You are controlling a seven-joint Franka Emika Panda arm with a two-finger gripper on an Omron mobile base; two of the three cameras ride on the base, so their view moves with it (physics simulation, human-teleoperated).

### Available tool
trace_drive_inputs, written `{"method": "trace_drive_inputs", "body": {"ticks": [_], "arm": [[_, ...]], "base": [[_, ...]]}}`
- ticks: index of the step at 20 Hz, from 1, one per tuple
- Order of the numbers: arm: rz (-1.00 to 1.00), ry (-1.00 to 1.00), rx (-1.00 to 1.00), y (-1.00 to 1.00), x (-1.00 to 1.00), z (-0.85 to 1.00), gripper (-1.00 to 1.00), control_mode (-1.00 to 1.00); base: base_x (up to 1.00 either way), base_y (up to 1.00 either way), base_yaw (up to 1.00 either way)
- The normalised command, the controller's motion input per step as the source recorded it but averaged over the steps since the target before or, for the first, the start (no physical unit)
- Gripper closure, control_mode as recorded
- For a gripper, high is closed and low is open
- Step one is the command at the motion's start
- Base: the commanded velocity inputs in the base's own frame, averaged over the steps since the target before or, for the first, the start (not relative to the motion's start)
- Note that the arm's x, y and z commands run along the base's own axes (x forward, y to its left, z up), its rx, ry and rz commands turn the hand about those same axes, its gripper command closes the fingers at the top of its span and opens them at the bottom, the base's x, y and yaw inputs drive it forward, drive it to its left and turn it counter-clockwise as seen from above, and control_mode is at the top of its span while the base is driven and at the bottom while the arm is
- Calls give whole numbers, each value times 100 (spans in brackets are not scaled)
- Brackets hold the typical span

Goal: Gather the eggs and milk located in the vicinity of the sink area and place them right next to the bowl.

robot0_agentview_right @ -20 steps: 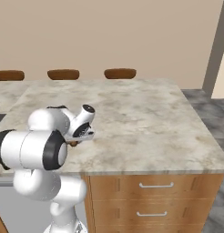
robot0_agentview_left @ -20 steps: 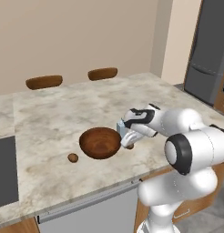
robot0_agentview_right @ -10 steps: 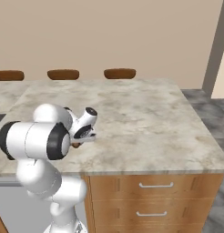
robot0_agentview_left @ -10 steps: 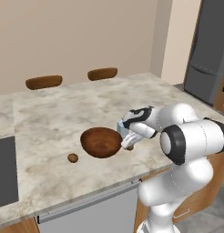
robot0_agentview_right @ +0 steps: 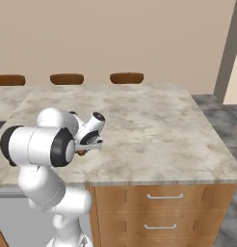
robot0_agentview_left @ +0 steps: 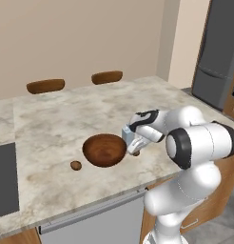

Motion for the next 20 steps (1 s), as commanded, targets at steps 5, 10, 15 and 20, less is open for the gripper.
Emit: {"method": "trace_drive_inputs", "body": {"ticks": [5,10,15,20], "arm": [[0,-4,0,10,-25,0,100,-100],[0,-4,0,29,-9,0,100,-100],[0,-1,0,5,0,-1,100,-100],[0,0,0,0,0,0,-100,-100]], "base": [[0,0,0],[0,0,0],[0,0,0],[0,0,0]]}}
